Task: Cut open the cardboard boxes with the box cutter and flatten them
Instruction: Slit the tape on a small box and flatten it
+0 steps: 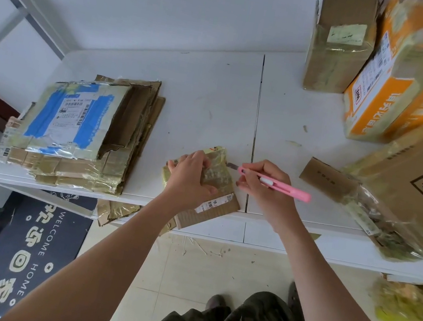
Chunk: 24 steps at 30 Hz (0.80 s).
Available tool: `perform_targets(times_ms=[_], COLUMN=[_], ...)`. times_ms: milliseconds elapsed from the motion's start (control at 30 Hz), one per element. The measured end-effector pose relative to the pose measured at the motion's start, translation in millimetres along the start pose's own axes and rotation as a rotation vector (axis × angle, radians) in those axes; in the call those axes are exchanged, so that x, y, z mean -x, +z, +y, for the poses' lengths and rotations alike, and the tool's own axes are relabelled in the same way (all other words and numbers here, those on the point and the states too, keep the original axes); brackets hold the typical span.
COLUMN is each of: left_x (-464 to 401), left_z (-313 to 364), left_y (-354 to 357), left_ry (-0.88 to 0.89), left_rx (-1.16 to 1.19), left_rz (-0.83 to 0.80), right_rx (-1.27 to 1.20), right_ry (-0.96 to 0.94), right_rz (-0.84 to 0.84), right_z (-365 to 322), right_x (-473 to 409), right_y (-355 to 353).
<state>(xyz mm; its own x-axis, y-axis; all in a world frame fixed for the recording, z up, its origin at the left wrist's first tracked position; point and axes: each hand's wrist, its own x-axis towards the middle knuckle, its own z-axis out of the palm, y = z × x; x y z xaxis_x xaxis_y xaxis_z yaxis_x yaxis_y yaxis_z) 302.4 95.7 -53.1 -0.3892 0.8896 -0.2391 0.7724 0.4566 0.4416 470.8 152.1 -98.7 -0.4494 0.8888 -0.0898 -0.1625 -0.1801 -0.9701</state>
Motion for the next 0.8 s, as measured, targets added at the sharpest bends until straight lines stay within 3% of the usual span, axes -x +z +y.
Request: perform_targets(times_ms=[667, 800], left_x=[-0.8, -0.7], left_z=[-0.9, -0.1], left_y=[-1.2, -4.8], left_ry=[0.001, 0.01], left_rx=[-0.024, -0.024], left_rz=[-0.043, -0.055], right_rx=[0.089, -0.094], right_ry=[0.074, 0.143], right_rz=[-0.106, -0.009], right_z=[-0.1, -0.9], right_x=[14.2, 12.5], right_y=[-18.2, -16.7])
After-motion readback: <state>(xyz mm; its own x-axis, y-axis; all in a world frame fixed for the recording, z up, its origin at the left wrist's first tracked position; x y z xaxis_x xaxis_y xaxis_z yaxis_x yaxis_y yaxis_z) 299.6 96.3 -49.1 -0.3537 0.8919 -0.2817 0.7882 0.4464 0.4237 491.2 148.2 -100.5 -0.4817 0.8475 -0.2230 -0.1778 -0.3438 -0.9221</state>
